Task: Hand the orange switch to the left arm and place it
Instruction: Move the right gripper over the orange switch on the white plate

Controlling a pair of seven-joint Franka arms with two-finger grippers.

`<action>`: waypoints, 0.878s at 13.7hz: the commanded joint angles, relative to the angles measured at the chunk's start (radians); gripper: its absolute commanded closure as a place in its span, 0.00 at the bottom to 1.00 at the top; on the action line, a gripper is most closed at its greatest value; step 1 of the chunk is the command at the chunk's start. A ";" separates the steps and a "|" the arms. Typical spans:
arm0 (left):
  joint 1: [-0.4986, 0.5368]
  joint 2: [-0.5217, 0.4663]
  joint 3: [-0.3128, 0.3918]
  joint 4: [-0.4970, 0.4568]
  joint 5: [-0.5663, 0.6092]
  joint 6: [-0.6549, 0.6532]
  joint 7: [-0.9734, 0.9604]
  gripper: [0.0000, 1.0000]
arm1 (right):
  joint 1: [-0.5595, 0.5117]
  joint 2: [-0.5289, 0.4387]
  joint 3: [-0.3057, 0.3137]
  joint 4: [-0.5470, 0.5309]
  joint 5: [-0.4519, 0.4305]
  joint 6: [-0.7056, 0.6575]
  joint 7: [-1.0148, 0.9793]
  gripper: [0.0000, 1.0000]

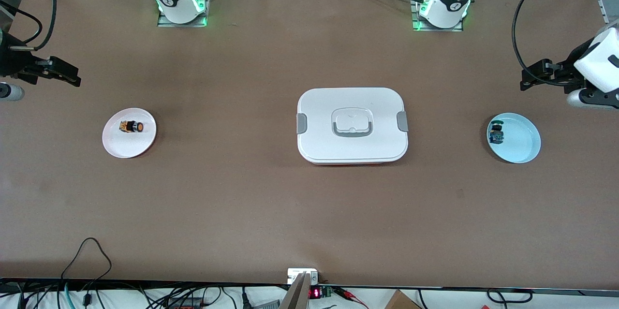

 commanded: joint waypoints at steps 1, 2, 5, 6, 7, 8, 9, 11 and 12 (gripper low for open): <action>0.005 -0.095 -0.009 -0.114 -0.020 0.021 -0.012 0.00 | -0.007 -0.010 0.002 0.007 0.018 -0.017 0.000 0.00; 0.005 -0.101 -0.009 -0.123 -0.018 0.023 -0.012 0.00 | -0.007 -0.005 0.004 0.007 0.018 -0.015 0.000 0.00; 0.006 -0.094 -0.009 -0.117 -0.020 0.024 -0.012 0.00 | -0.008 0.004 0.004 0.007 0.021 -0.003 0.000 0.00; 0.008 -0.091 -0.009 -0.114 -0.020 0.024 -0.012 0.00 | -0.008 0.028 0.004 0.007 0.021 0.001 0.000 0.00; 0.008 -0.091 -0.008 -0.112 -0.020 0.024 -0.012 0.00 | -0.007 0.056 0.007 0.008 0.020 0.014 -0.002 0.00; 0.009 -0.088 -0.008 -0.112 -0.020 0.024 -0.011 0.00 | -0.007 0.065 0.010 0.007 0.021 0.029 0.000 0.00; 0.009 -0.086 -0.008 -0.109 -0.020 0.024 -0.011 0.00 | -0.007 0.070 0.010 0.004 0.020 0.038 -0.002 0.00; 0.009 -0.084 -0.008 -0.109 -0.020 0.024 -0.011 0.00 | -0.010 0.105 0.009 0.004 0.029 0.063 -0.002 0.00; 0.009 -0.084 -0.008 -0.109 -0.020 0.024 -0.011 0.00 | -0.012 0.122 0.007 0.004 0.028 0.084 -0.002 0.00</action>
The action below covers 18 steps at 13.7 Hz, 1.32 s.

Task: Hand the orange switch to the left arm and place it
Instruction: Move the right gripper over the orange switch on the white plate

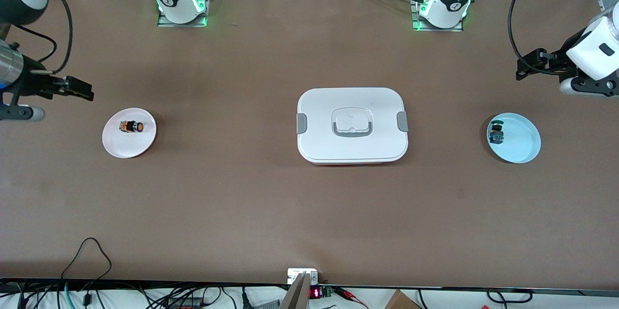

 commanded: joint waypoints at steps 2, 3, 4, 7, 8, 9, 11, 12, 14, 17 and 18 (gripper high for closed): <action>0.011 -0.016 -0.005 -0.017 -0.020 0.013 -0.011 0.00 | -0.011 0.062 0.003 0.007 0.005 0.030 -0.002 0.00; 0.011 -0.016 -0.005 -0.017 -0.020 0.013 -0.011 0.00 | -0.011 0.073 0.003 0.007 0.002 0.037 -0.002 0.00; 0.011 -0.016 -0.005 -0.017 -0.020 0.011 -0.011 0.00 | -0.013 0.084 0.003 0.007 0.002 0.056 -0.002 0.00; 0.011 -0.016 -0.005 -0.017 -0.020 0.011 -0.011 0.00 | -0.013 0.139 0.003 0.007 -0.001 0.108 -0.006 0.00; 0.011 -0.016 -0.005 -0.017 -0.020 0.011 -0.011 0.00 | -0.014 0.154 0.001 0.007 -0.003 0.113 -0.006 0.00; 0.011 -0.016 -0.005 -0.017 -0.020 0.011 -0.009 0.00 | -0.019 0.158 0.000 0.007 -0.006 0.119 -0.008 0.00; 0.011 -0.016 -0.005 -0.017 -0.020 0.011 -0.009 0.00 | -0.025 0.193 0.001 0.007 -0.030 0.140 -0.013 0.00; 0.011 -0.016 -0.005 -0.017 -0.020 0.011 -0.009 0.00 | -0.028 0.210 0.001 0.006 -0.033 0.160 -0.013 0.00; 0.011 -0.016 -0.005 -0.017 -0.020 0.009 -0.009 0.00 | -0.062 0.239 0.001 -0.002 -0.032 0.197 -0.031 0.00; 0.011 -0.016 -0.005 -0.017 -0.020 0.009 -0.009 0.00 | -0.071 0.257 0.001 -0.046 -0.029 0.281 -0.094 0.00; 0.011 -0.016 -0.005 -0.017 -0.020 0.009 -0.007 0.00 | -0.071 0.256 0.000 -0.075 -0.030 0.304 -0.097 0.00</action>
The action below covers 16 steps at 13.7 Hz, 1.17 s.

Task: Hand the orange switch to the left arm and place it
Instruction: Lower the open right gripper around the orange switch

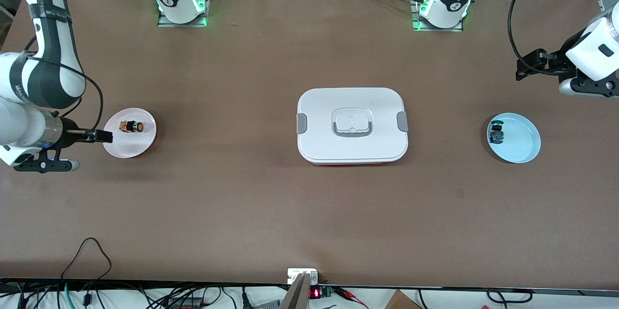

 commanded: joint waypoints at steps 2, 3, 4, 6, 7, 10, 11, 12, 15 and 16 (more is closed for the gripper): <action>0.011 -0.016 -0.005 -0.014 -0.020 0.009 -0.007 0.00 | -0.005 -0.024 -0.004 -0.116 -0.008 0.113 -0.024 0.00; 0.011 -0.016 -0.005 -0.014 -0.020 0.009 -0.007 0.00 | -0.002 -0.034 -0.010 -0.164 -0.008 0.169 -0.026 0.00; 0.011 -0.016 -0.004 -0.014 -0.020 0.009 -0.007 0.00 | -0.002 -0.045 -0.011 -0.208 -0.008 0.216 -0.026 0.00; 0.011 -0.016 -0.005 -0.014 -0.020 0.009 -0.007 0.00 | -0.003 -0.045 -0.024 -0.267 -0.008 0.291 -0.031 0.00; 0.011 -0.016 -0.005 -0.014 -0.020 0.009 -0.007 0.00 | -0.005 -0.042 -0.024 -0.290 -0.006 0.322 -0.031 0.00; 0.011 -0.016 -0.005 -0.014 -0.020 0.009 -0.007 0.00 | -0.005 -0.042 -0.024 -0.351 0.009 0.360 -0.015 0.00; 0.011 -0.016 -0.005 -0.014 -0.020 0.009 -0.007 0.00 | -0.005 -0.047 -0.024 -0.380 0.011 0.378 -0.014 0.00; 0.011 -0.016 -0.005 -0.014 -0.020 0.009 -0.007 0.00 | -0.005 -0.053 -0.024 -0.409 0.011 0.401 -0.014 0.00; 0.011 -0.016 -0.005 -0.014 -0.020 0.009 -0.007 0.00 | -0.009 -0.091 -0.027 -0.518 0.011 0.518 -0.015 0.00; 0.013 -0.016 -0.005 -0.014 -0.020 0.009 -0.006 0.00 | -0.009 -0.096 -0.033 -0.529 0.011 0.530 -0.015 0.00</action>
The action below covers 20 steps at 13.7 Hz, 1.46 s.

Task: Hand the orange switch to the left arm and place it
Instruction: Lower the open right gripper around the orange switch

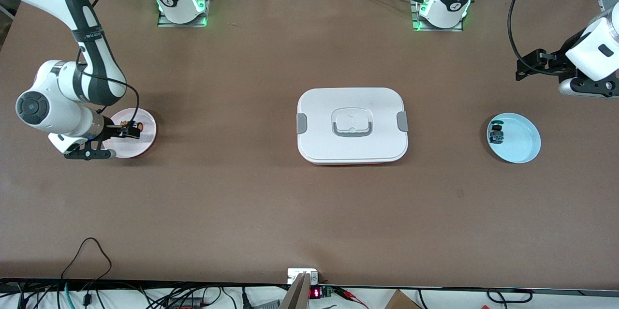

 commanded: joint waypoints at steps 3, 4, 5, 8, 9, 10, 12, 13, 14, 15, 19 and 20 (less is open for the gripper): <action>0.011 -0.016 -0.005 -0.013 -0.020 0.007 -0.003 0.00 | -0.030 -0.065 -0.018 -0.094 0.008 0.050 -0.002 0.00; 0.012 -0.016 -0.004 -0.013 -0.020 0.007 -0.003 0.00 | -0.041 -0.062 -0.018 -0.101 0.008 0.053 -0.002 0.00; 0.011 -0.016 -0.004 -0.013 -0.020 0.007 -0.003 0.00 | -0.047 -0.059 -0.018 -0.106 0.008 0.054 -0.001 0.00; 0.012 -0.016 -0.004 -0.013 -0.020 0.007 -0.003 0.00 | -0.050 -0.039 -0.016 -0.109 0.024 0.060 0.006 0.00; 0.012 -0.016 -0.004 -0.013 -0.020 0.007 -0.003 0.00 | -0.049 -0.036 -0.018 -0.114 0.053 0.071 0.012 0.00; 0.012 -0.016 -0.004 -0.013 -0.020 0.007 -0.003 0.00 | -0.047 -0.034 -0.018 -0.124 0.059 0.092 0.013 0.00; 0.012 -0.016 -0.004 -0.013 -0.020 0.006 -0.003 0.00 | -0.045 -0.034 -0.018 -0.135 0.059 0.116 0.013 0.00; 0.012 -0.016 -0.004 -0.013 -0.020 0.007 -0.003 0.00 | -0.045 -0.030 -0.018 -0.135 0.059 0.119 0.012 0.00; 0.012 -0.016 -0.004 -0.013 -0.020 0.006 -0.003 0.00 | -0.044 -0.025 -0.018 -0.137 0.059 0.129 0.013 0.00; 0.012 -0.016 -0.002 -0.013 -0.020 0.006 -0.001 0.00 | -0.044 -0.018 -0.018 -0.146 0.061 0.146 0.013 0.00; 0.012 -0.016 -0.001 -0.013 -0.020 0.006 -0.001 0.00 | -0.047 -0.013 -0.018 -0.172 0.061 0.182 0.013 0.00; 0.012 -0.016 -0.002 -0.013 -0.020 0.006 -0.001 0.00 | -0.047 -0.011 -0.016 -0.177 0.061 0.182 0.012 0.00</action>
